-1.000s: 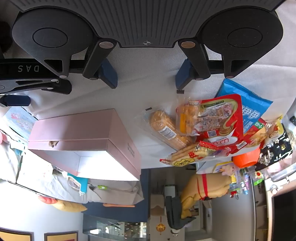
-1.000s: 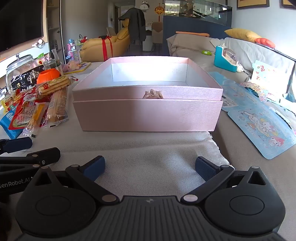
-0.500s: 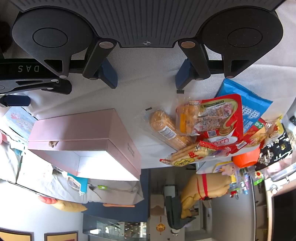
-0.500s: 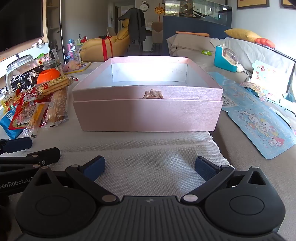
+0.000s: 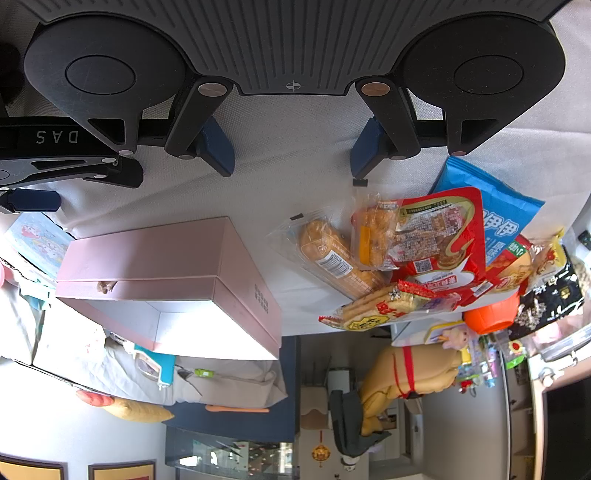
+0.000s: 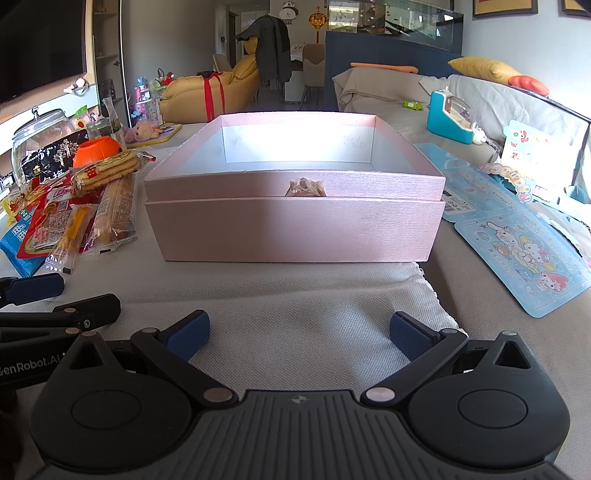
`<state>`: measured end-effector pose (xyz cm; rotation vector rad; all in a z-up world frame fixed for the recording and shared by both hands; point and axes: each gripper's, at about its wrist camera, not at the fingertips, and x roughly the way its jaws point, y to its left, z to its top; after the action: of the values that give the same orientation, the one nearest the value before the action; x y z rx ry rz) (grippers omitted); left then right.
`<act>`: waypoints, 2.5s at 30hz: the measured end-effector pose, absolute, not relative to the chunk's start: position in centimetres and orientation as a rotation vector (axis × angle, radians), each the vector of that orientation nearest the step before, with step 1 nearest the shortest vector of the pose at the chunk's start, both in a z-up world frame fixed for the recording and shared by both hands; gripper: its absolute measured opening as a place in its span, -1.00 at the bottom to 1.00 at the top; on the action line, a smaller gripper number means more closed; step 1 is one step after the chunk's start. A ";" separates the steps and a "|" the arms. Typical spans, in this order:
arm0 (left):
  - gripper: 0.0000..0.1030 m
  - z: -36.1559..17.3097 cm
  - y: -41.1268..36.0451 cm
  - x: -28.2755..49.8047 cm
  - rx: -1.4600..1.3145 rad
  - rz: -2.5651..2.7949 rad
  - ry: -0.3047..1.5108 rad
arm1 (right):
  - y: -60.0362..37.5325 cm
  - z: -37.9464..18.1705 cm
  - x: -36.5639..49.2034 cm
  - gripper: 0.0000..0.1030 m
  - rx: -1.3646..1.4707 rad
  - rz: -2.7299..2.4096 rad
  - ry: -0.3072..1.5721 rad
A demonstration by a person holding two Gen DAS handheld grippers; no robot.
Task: Organize snacks
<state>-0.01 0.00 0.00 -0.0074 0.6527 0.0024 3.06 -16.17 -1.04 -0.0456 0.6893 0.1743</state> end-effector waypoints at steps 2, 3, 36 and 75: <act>0.47 0.0 0.0 0.0 -0.007 0.002 0.653 | -16.2 -1.0 3.1 1.00 -0.046 0.174 0.689; 0.47 0.0 0.0 0.0 -0.007 0.002 0.653 | -16.2 -1.0 3.1 1.00 -0.046 0.174 0.689; 0.47 0.0 0.0 0.0 -0.007 0.002 0.652 | -16.2 -1.0 3.0 1.00 -0.045 0.174 0.689; 0.32 3.3 7.8 -1.6 -0.226 -0.010 0.668 | -14.6 0.3 4.4 0.98 -0.117 0.238 0.839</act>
<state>-1.59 7.78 3.32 -0.2259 0.6677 -0.0100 4.36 -14.57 0.31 -0.1166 0.8393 0.2377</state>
